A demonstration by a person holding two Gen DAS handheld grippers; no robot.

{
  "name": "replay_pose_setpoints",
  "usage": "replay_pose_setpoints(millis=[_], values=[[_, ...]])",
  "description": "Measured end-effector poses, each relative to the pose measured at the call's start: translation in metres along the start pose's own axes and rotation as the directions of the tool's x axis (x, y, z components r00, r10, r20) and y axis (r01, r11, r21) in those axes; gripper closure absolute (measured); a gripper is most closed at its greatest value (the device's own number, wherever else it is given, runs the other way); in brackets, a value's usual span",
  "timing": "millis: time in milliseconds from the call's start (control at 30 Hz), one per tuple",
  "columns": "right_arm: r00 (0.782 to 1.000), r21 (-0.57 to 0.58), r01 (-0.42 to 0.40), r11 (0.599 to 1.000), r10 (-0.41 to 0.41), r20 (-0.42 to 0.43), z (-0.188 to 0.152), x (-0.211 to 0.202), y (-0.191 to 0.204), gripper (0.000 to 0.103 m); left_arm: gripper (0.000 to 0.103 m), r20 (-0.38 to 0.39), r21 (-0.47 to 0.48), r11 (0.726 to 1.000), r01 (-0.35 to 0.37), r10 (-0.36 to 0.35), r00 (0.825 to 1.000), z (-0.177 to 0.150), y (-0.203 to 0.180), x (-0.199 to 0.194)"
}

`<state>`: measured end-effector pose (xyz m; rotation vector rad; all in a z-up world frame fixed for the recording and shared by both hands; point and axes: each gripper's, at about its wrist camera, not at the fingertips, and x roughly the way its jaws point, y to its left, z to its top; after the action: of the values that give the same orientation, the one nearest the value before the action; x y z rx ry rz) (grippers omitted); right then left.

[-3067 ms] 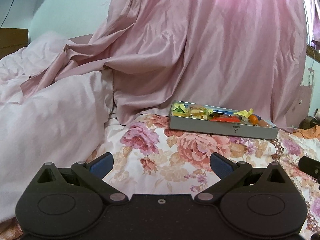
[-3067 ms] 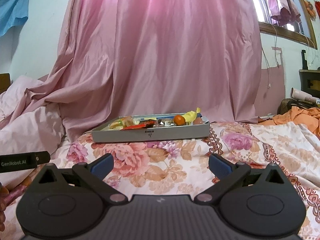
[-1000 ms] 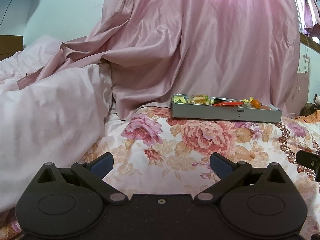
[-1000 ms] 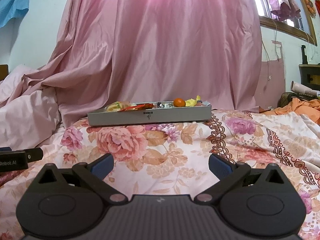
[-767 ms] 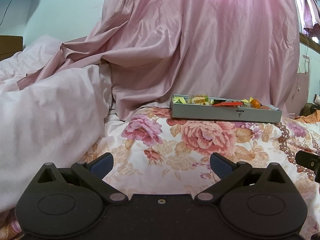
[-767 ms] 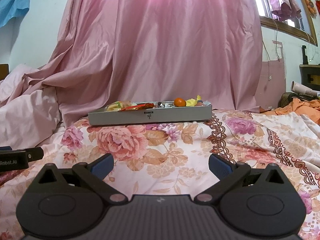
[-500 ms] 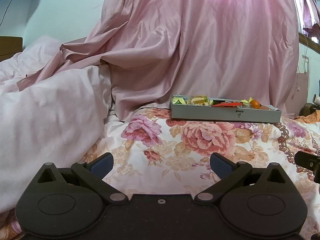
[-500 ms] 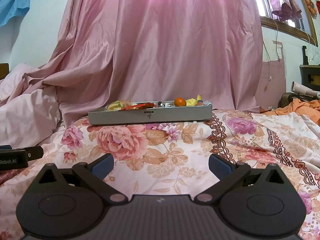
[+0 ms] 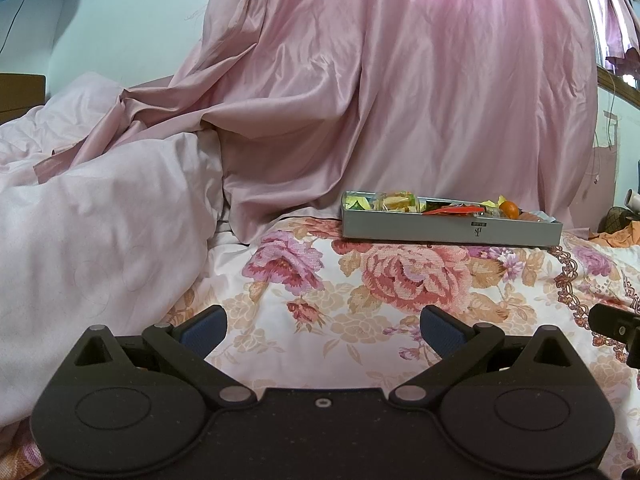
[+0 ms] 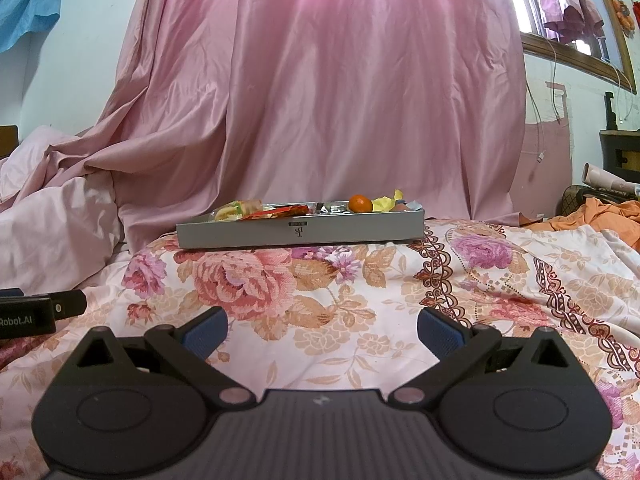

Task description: Organize snacks

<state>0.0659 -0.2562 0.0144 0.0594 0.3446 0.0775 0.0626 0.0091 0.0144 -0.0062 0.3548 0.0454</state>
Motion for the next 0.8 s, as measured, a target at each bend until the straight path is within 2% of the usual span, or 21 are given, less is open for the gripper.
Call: replay_pose_setpoints(millis=[800], values=[[1.0, 0.001, 0.0, 1.0, 0.0, -0.002, -0.0001, 0.0002, -0.0001, 0.0, 0.001, 0.003, 0.001, 1.0, -0.003, 0.003, 1.0, 0.0008, -0.0004, 0.0012]])
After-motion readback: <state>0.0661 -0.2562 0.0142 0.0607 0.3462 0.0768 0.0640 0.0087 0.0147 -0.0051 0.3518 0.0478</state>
